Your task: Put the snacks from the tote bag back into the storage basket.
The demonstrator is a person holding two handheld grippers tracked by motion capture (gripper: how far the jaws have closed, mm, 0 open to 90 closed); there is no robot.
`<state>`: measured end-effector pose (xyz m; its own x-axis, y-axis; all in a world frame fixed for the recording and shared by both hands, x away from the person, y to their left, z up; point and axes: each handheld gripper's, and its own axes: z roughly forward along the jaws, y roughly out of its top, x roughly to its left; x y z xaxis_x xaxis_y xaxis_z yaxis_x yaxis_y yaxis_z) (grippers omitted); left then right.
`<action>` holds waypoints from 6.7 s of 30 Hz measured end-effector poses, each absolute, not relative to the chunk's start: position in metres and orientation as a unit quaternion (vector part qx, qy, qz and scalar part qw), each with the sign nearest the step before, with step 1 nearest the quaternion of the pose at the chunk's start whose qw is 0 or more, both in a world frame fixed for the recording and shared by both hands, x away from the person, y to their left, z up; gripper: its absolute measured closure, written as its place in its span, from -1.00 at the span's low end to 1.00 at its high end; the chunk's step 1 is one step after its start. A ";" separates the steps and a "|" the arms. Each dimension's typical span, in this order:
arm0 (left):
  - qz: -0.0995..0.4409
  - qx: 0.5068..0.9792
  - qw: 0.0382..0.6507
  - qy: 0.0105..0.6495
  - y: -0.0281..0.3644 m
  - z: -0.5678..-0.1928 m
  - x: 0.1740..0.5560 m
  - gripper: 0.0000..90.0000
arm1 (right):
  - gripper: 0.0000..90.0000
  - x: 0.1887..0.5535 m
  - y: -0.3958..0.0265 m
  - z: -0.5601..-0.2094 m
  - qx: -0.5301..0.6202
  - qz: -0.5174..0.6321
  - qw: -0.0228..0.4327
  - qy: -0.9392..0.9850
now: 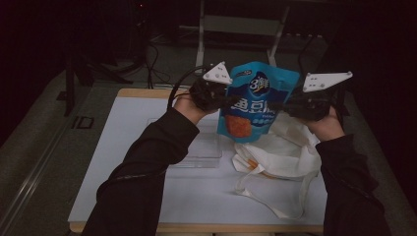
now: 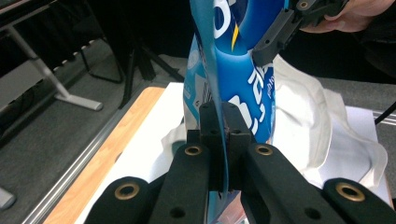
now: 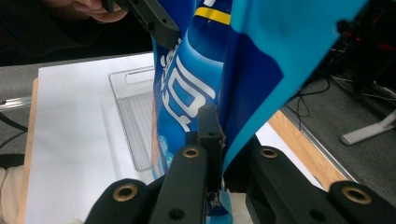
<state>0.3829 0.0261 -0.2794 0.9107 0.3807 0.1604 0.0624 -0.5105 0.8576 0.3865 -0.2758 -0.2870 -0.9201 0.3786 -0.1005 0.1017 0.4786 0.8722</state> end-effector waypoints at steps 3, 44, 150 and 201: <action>0.168 0.851 0.478 0.135 0.037 -0.280 0.381 1.00 | 0.96 0.388 -0.264 -0.288 0.137 0.494 0.135 0.848; 0.185 0.846 0.461 0.193 0.176 -0.300 0.359 1.00 | 0.96 0.404 -0.120 -0.311 0.066 0.499 0.080 0.860; 0.144 0.781 0.512 0.328 0.222 -0.436 0.302 -0.96 | -0.68 0.380 -0.138 -0.410 0.146 0.507 0.084 0.846; 0.068 0.826 0.515 0.220 0.121 -0.452 0.250 -0.96 | -0.68 0.296 -0.252 -0.437 0.211 0.513 0.154 0.818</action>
<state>0.2496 0.1213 -0.4524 0.8942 0.4329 -0.1142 0.2928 -0.3727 0.8805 0.2959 -0.2524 -0.4368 -0.8635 0.5030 -0.0353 0.1876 0.3854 0.9035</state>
